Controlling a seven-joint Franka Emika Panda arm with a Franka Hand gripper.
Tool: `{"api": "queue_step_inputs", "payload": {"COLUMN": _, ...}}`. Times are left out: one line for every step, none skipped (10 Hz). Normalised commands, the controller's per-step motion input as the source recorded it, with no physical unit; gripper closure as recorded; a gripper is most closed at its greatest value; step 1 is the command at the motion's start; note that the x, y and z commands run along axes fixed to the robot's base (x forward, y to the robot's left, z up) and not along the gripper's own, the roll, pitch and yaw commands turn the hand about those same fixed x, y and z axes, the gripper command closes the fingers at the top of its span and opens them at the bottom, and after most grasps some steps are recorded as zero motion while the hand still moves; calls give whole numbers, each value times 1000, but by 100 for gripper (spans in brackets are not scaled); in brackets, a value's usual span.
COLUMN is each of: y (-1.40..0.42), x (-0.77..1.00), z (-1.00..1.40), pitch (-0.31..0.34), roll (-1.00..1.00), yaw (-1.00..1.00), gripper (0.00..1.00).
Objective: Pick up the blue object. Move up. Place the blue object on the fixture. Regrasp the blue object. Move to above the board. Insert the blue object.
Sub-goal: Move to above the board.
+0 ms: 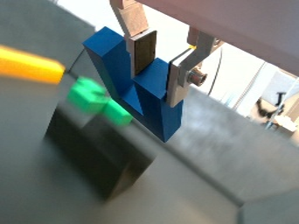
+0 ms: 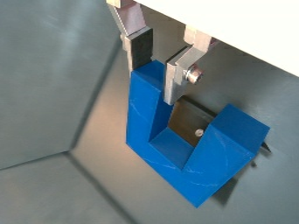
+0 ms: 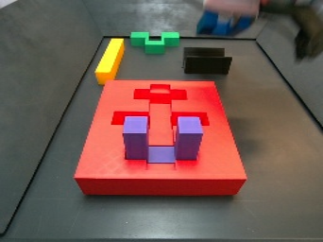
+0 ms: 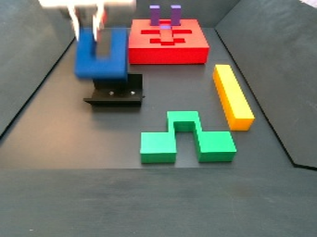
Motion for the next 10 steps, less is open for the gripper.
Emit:
{"api": "queue_step_inputs", "payload": {"y": 32, "x": -37, "z": 1400, "pitch": -27, "roll": 14, "yaw": 20, "gripper": 100}}
{"api": "queue_step_inputs", "payload": {"y": 14, "x": -28, "z": 1400, "pitch": -1, "roll": 16, "yaw": 7, "gripper": 100}}
{"api": "queue_step_inputs", "payload": {"y": 16, "x": -21, "z": 1400, "pitch": 13, "roll": -1, "yaw": -4, "gripper": 100}}
{"api": "queue_step_inputs", "payload": {"y": 17, "x": -8, "z": 1400, "pitch": 28, "roll": -7, "yaw": -9, "gripper": 100}}
{"api": "queue_step_inputs", "payload": {"y": -8, "x": 6, "z": 667, "pitch": 49, "roll": -6, "yaw": -9, "gripper": 100}}
{"api": "queue_step_inputs", "payload": {"y": -3, "x": 32, "z": 281, "pitch": 69, "roll": 2, "yaw": -9, "gripper": 100}}
{"api": "queue_step_inputs", "payload": {"y": -1341, "x": -1400, "z": 292, "pitch": 121, "roll": -1000, "yaw": 39, "gripper": 100}}
{"api": "queue_step_inputs", "payload": {"y": -1333, "x": -1400, "z": 294, "pitch": 120, "roll": -1000, "yaw": 42, "gripper": 100}}
{"api": "queue_step_inputs", "payload": {"y": -1205, "x": -1400, "z": 283, "pitch": 62, "roll": -1000, "yaw": 60, "gripper": 100}}
{"api": "queue_step_inputs", "payload": {"y": -1163, "x": -1400, "z": 249, "pitch": 49, "roll": -1000, "yaw": 69, "gripper": 100}}
